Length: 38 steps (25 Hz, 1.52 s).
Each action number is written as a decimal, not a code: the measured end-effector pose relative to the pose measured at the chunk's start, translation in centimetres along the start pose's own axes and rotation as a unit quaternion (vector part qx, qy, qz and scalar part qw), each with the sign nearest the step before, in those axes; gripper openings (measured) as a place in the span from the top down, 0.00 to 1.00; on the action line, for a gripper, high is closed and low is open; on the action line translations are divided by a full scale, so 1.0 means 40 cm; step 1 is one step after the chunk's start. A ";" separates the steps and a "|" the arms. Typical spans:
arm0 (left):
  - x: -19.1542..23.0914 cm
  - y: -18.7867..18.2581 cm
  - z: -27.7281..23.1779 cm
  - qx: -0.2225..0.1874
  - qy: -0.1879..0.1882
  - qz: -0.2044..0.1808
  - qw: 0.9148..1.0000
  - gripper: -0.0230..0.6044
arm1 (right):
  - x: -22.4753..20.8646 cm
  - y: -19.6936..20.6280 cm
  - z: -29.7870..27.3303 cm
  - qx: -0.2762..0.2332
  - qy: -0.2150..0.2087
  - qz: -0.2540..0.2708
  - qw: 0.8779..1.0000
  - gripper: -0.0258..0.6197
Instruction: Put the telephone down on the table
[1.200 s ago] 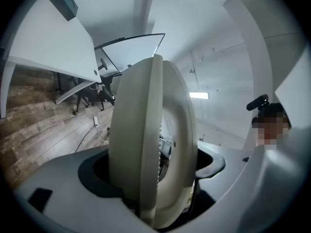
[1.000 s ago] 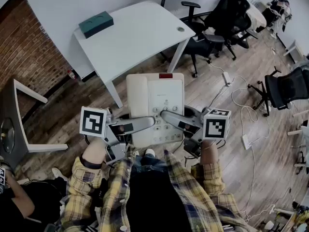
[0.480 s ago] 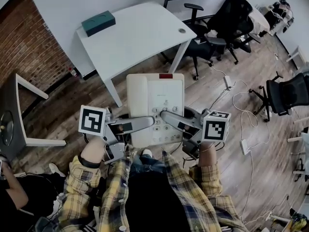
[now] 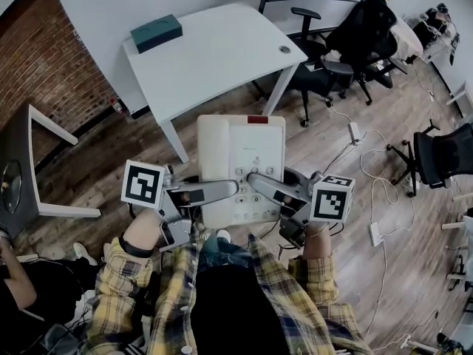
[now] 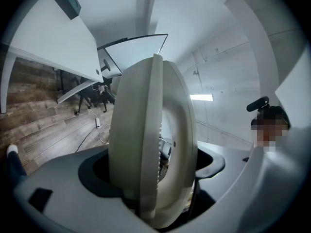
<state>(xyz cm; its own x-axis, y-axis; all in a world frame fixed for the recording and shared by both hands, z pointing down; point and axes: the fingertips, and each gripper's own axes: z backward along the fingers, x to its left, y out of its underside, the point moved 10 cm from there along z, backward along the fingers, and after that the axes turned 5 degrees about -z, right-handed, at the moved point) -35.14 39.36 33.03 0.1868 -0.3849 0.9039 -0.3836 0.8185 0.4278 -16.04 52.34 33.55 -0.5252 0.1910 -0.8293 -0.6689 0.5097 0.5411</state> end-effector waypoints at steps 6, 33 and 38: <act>0.063 -0.084 -0.006 -0.007 0.008 0.005 1.000 0.31 | -0.056 -0.073 -0.055 0.004 0.005 0.000 1.000 0.53; 0.345 -0.713 0.060 0.017 0.023 0.011 1.000 0.31 | -0.270 -0.547 -0.462 -0.015 0.027 -0.008 0.999 0.53; 0.371 -0.743 0.069 0.016 0.013 0.015 1.000 0.31 | -0.294 -0.570 -0.491 -0.010 0.025 -0.013 1.000 0.53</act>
<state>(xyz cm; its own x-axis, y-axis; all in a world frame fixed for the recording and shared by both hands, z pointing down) -23.49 8.16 33.74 0.1990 -0.3491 0.9157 -0.4170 0.8154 0.4015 -4.94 22.00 33.70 -0.5320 0.1354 -0.8358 -0.6934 0.4968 0.5219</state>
